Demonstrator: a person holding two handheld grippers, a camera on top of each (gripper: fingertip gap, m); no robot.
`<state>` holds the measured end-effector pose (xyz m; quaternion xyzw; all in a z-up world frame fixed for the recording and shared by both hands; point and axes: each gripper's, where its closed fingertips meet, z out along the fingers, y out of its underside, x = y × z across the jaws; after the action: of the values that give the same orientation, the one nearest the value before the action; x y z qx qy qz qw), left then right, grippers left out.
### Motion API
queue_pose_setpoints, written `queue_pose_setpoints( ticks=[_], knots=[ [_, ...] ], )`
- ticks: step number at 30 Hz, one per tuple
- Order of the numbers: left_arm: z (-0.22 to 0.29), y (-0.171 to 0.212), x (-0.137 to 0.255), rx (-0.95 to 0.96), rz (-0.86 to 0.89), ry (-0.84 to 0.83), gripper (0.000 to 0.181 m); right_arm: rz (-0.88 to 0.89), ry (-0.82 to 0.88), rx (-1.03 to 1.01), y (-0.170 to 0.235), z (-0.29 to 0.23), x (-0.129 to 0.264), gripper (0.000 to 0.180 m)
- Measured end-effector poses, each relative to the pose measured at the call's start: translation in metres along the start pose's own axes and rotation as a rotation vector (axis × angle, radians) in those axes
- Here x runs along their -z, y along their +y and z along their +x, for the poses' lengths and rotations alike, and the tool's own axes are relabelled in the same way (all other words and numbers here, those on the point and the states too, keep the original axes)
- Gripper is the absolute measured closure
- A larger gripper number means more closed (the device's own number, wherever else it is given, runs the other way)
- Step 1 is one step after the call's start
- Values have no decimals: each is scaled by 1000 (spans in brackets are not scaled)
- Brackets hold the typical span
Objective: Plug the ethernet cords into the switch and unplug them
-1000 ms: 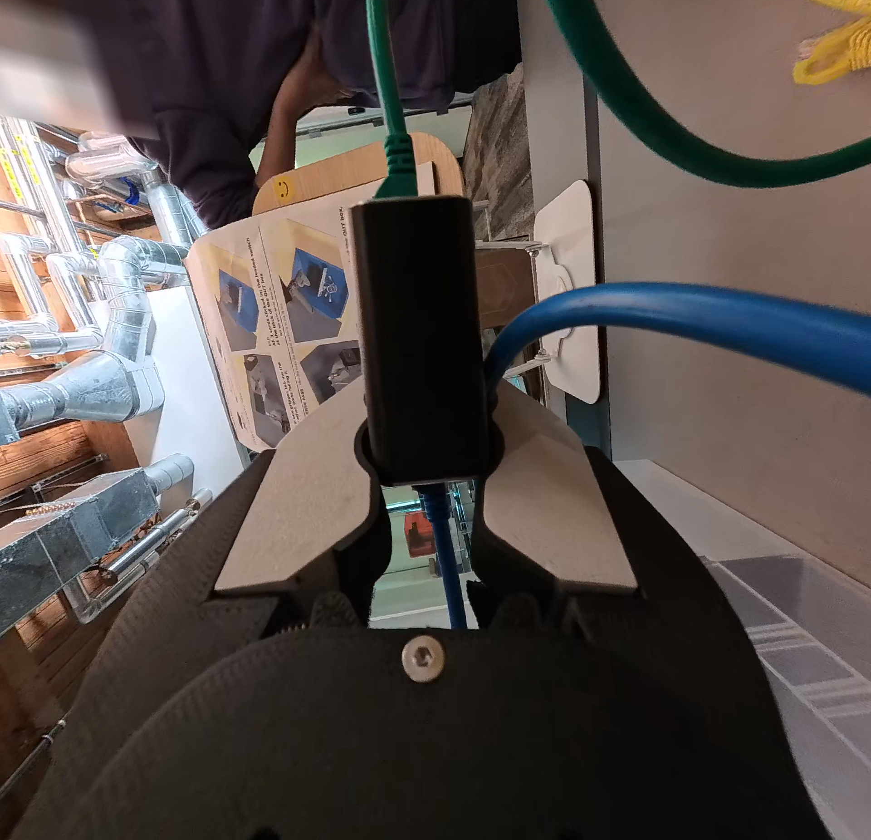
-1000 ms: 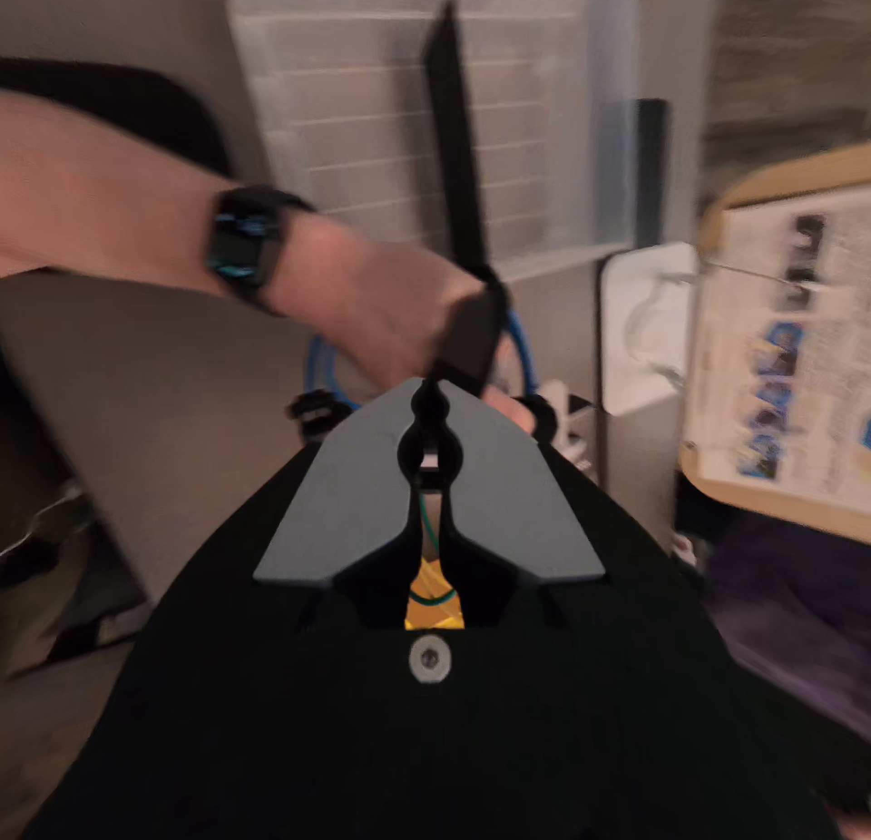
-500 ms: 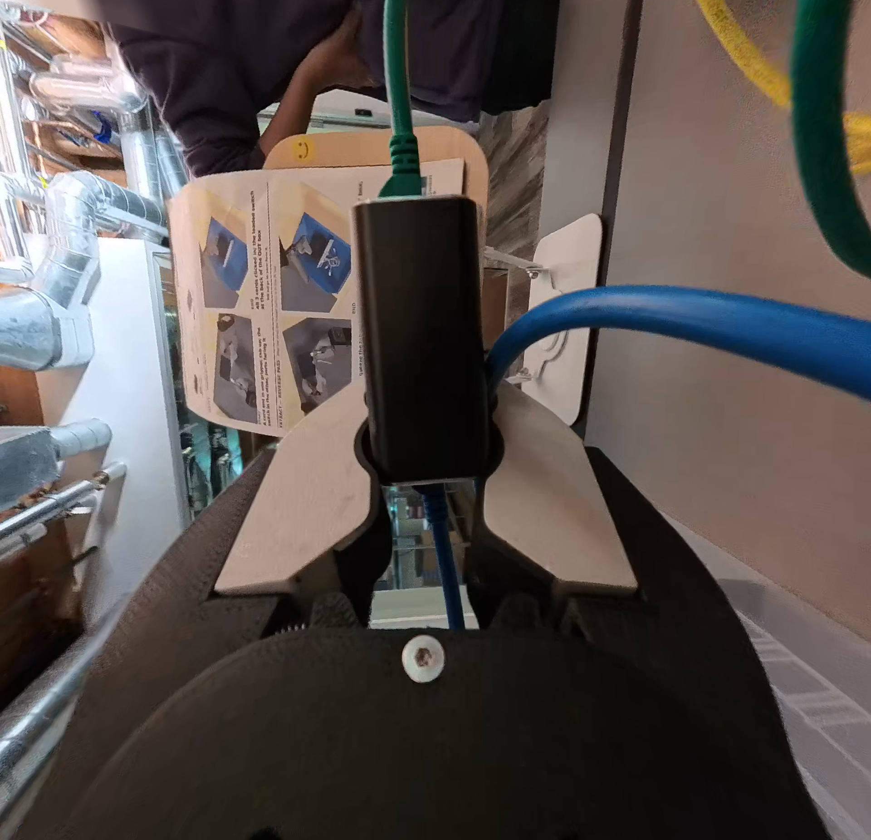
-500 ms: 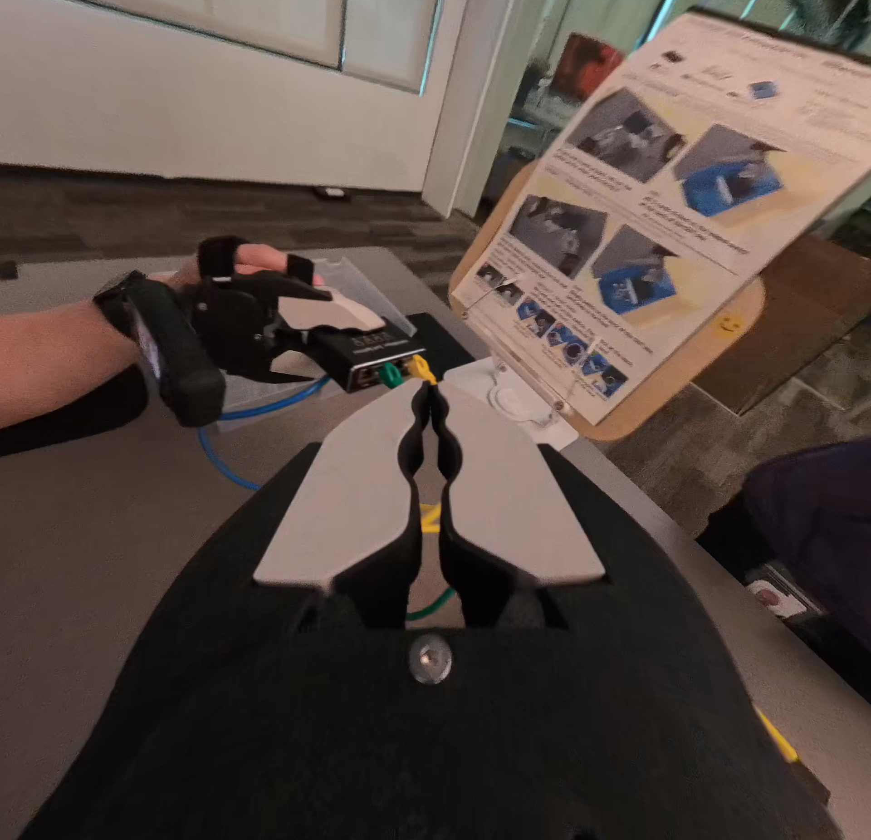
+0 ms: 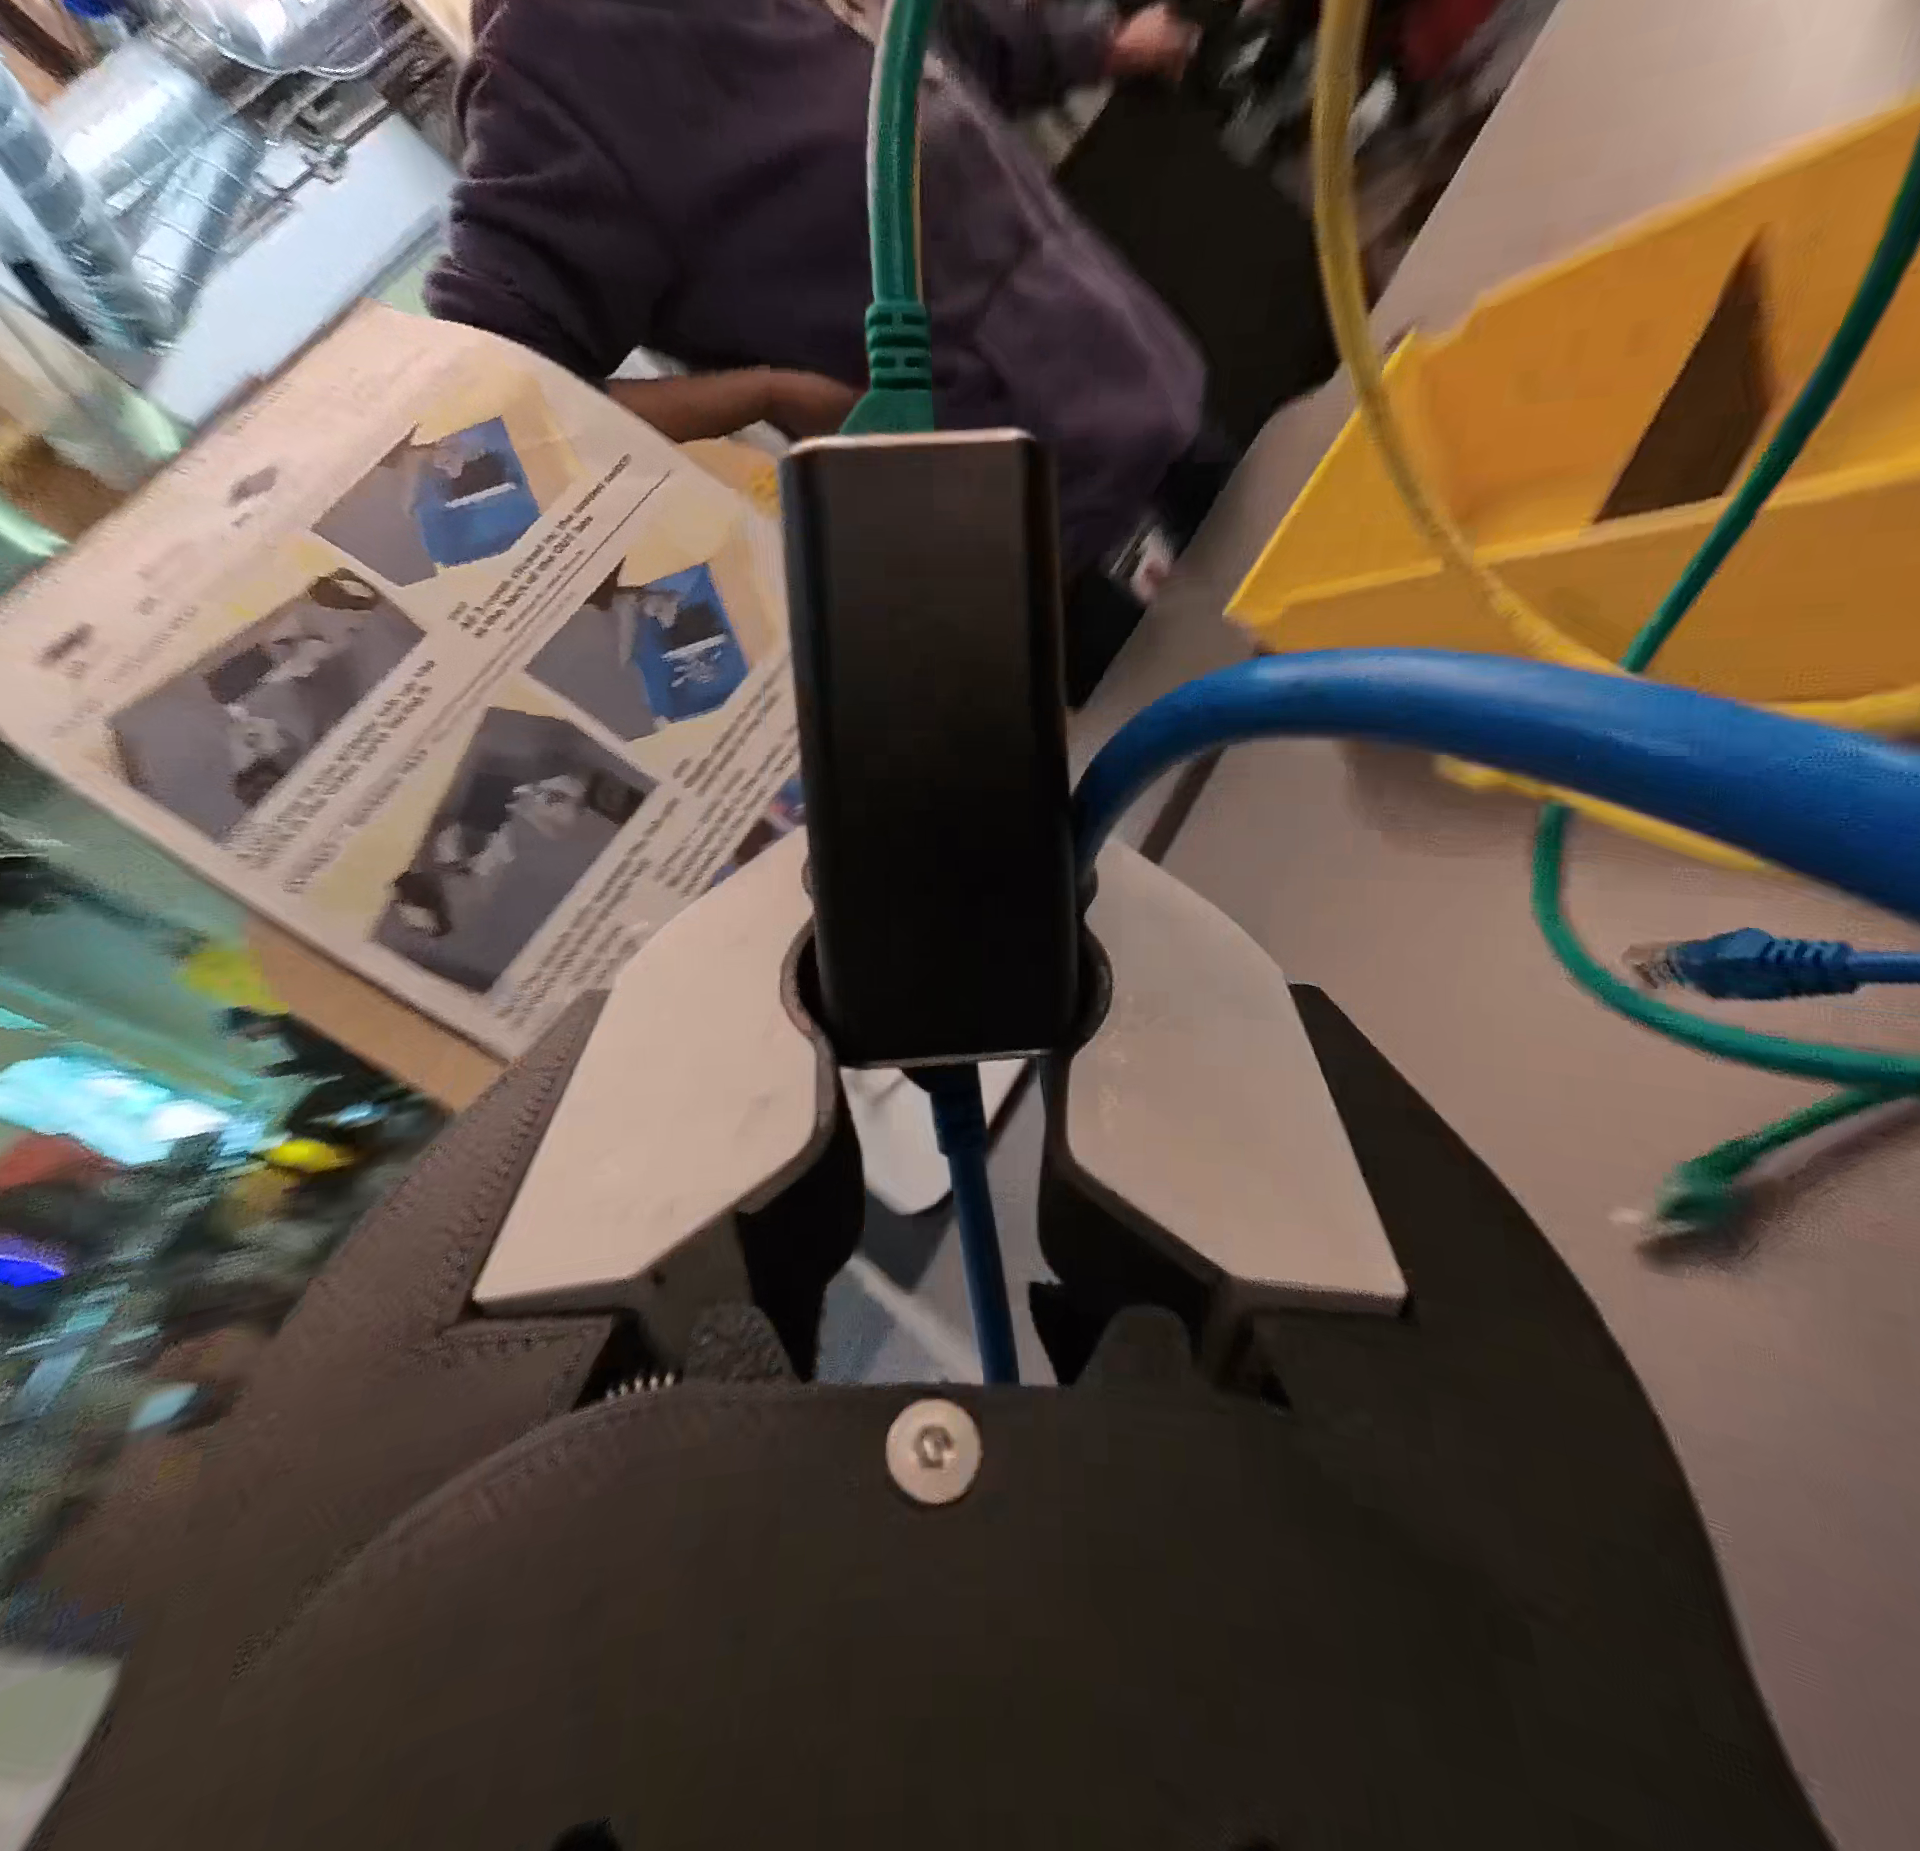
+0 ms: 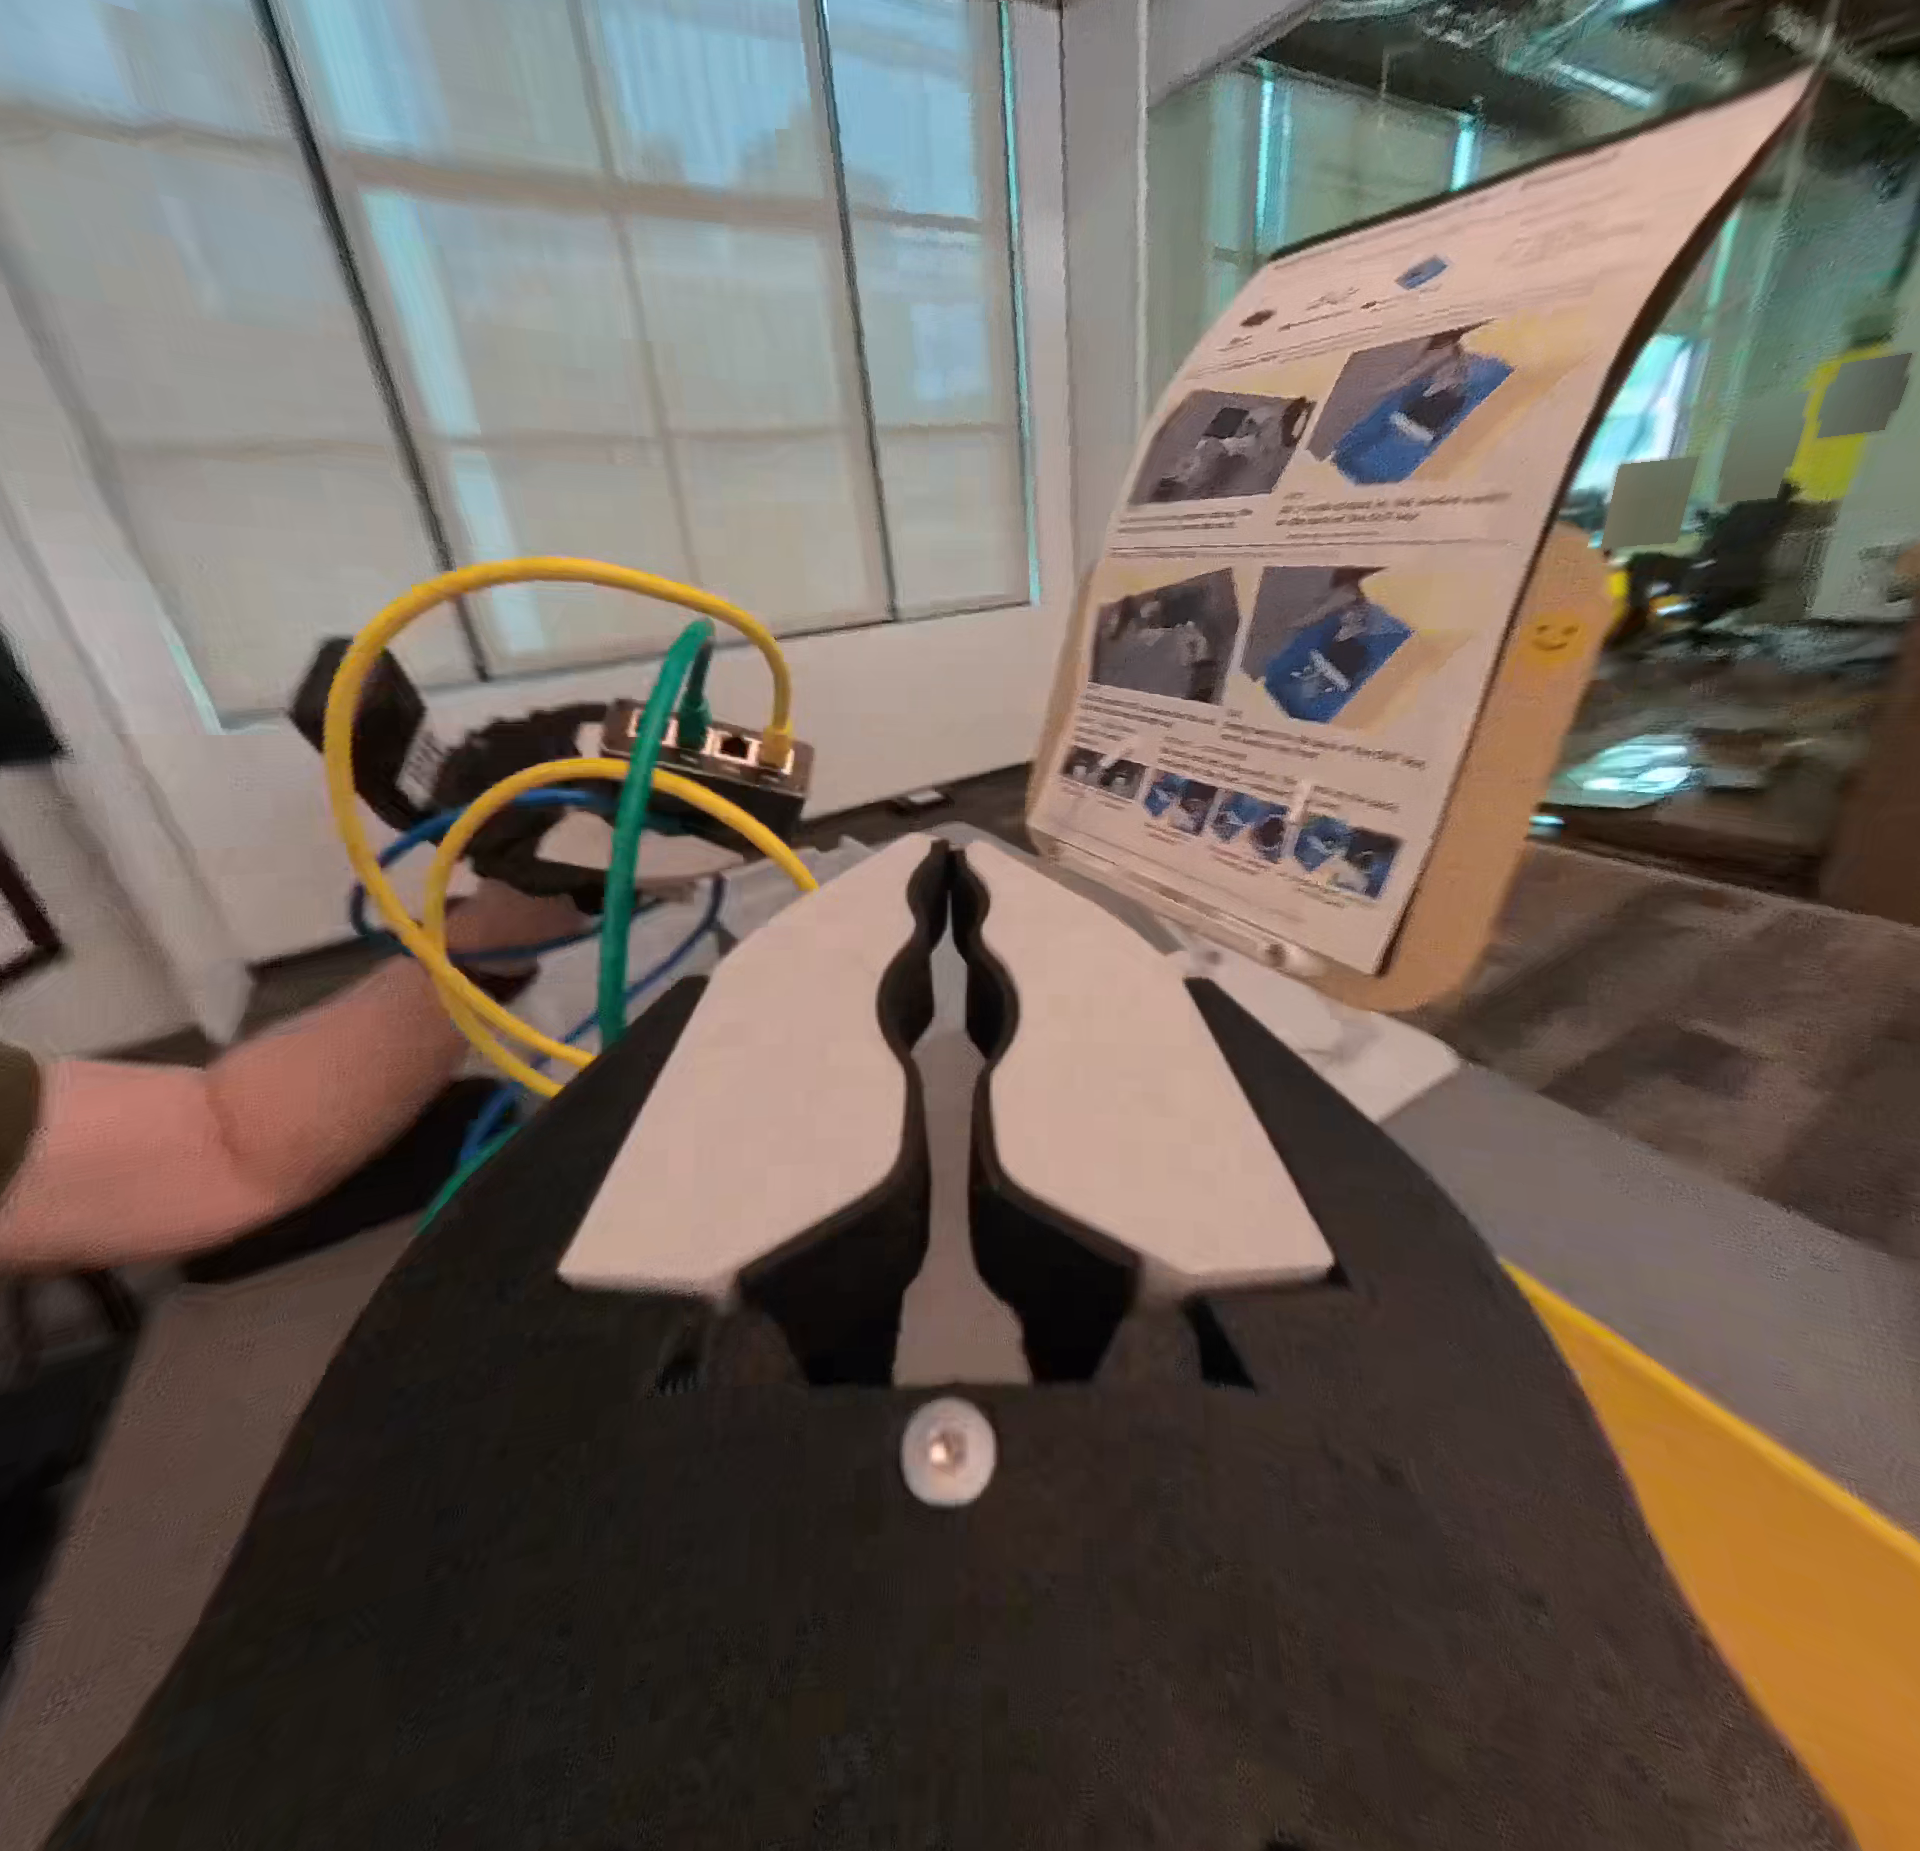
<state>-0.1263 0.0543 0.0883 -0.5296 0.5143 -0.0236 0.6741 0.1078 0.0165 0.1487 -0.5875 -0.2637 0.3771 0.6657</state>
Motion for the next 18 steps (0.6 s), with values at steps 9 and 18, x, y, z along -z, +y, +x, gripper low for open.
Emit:
queue_pose_setpoints(
  ticks=[9, 18],
  knots=[
    [-12, -9, 7, 62, 102, -58, 143, 16, -56, -123, 33, 10, -39, 172],
    [4, -22, 11, -281, 131, -181, 143, 217, -35, 108, -26, -20, -6, 167]
  ],
)
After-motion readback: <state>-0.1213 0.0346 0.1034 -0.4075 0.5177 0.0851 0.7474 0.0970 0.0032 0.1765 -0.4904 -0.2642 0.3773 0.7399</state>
